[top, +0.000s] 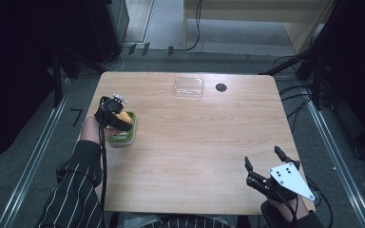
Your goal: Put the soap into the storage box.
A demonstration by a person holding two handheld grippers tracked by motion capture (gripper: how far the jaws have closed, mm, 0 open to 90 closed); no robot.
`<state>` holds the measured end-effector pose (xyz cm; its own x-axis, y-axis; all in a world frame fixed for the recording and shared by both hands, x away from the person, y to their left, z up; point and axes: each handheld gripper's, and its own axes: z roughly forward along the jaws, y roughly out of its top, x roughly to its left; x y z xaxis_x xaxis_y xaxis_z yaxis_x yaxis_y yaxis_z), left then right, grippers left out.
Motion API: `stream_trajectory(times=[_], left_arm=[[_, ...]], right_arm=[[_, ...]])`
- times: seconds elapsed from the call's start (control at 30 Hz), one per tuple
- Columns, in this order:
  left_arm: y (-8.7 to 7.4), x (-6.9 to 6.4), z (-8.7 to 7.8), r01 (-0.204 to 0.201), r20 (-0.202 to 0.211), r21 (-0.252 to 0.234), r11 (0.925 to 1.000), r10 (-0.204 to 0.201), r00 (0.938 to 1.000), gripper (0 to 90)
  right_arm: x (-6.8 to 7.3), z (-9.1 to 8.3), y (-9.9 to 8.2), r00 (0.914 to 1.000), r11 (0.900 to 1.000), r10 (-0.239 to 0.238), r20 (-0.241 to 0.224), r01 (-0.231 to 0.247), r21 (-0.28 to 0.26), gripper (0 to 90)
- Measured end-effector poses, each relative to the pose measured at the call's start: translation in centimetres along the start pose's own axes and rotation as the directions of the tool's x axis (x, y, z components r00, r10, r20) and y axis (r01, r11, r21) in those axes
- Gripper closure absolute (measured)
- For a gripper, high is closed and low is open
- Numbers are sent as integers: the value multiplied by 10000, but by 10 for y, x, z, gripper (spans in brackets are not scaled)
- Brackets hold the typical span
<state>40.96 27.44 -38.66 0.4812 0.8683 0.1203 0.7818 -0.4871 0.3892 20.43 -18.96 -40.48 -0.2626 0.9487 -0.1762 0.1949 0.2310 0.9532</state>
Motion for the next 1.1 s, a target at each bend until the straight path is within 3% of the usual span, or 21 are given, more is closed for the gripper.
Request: stream_trajectory(times=[0.33,0.57,0.87,1.1], left_arm=[[1,12,13,242,-99,471,9986,-238,9997,281],[4,20,19,470,90,589,9972,-476,9988,281],[5,26,32,611,230,1225,9906,-643,9977,280],[7,26,41,473,329,1701,9843,-537,9980,280]], right_arm=[[0,0,0,10000,10000,4,-1,-4,-4,133],[0,0,0,10000,10000,-1,-5,1,-5,133],[0,0,0,10000,10000,37,-1,-37,17,133],[0,0,0,10000,10000,51,1,-51,27,133]])
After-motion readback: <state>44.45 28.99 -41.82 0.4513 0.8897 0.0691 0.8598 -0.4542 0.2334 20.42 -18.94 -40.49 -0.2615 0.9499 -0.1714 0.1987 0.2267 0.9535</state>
